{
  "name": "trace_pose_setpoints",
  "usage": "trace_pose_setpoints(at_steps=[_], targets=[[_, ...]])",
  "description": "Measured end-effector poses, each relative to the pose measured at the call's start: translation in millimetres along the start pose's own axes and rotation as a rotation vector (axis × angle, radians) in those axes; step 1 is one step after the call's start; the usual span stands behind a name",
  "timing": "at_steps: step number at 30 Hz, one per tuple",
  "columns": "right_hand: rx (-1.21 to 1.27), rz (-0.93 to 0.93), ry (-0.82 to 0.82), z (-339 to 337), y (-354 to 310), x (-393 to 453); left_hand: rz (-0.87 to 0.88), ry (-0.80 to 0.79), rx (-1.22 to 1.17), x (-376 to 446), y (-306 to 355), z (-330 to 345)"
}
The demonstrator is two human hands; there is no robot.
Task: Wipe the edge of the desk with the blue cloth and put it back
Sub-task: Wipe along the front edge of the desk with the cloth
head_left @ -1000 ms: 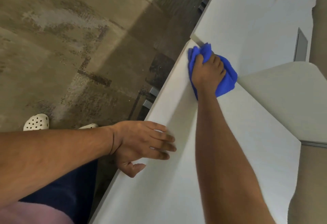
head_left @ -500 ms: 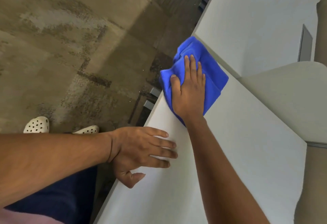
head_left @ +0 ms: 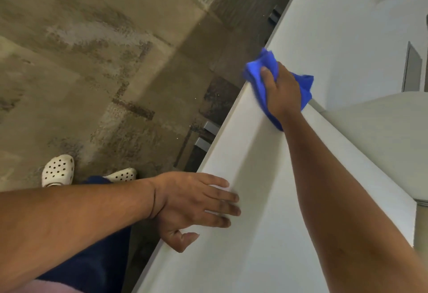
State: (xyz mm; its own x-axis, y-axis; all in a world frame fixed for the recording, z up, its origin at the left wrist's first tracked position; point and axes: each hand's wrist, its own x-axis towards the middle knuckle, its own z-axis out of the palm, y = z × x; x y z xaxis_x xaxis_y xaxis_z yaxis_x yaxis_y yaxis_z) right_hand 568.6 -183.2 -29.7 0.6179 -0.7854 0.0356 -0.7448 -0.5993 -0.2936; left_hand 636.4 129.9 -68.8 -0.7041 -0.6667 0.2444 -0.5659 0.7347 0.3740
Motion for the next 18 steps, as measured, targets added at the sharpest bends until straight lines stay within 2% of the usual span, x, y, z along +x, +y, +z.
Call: trace_pose_setpoints(at_steps=[4, 9, 13, 18], targets=[[-0.030, 0.185, -0.015, -23.3, 36.3, -20.0, 0.001, -0.041, 0.021, 0.0, -0.7, -4.8], [-0.169, 0.378, 0.050, -8.1, 12.9, -9.2, 0.006, -0.038, 0.023, -0.6, -1.8, -3.4], [-0.187, 0.342, 0.091, -3.0, -15.7, -19.9, 0.012, 0.022, 0.009, -0.1, -1.4, -3.2], [-0.110, 0.213, -0.009, 9.0, -47.4, -76.8, 0.010, -0.015, -0.011, 0.3, 0.3, -6.4]])
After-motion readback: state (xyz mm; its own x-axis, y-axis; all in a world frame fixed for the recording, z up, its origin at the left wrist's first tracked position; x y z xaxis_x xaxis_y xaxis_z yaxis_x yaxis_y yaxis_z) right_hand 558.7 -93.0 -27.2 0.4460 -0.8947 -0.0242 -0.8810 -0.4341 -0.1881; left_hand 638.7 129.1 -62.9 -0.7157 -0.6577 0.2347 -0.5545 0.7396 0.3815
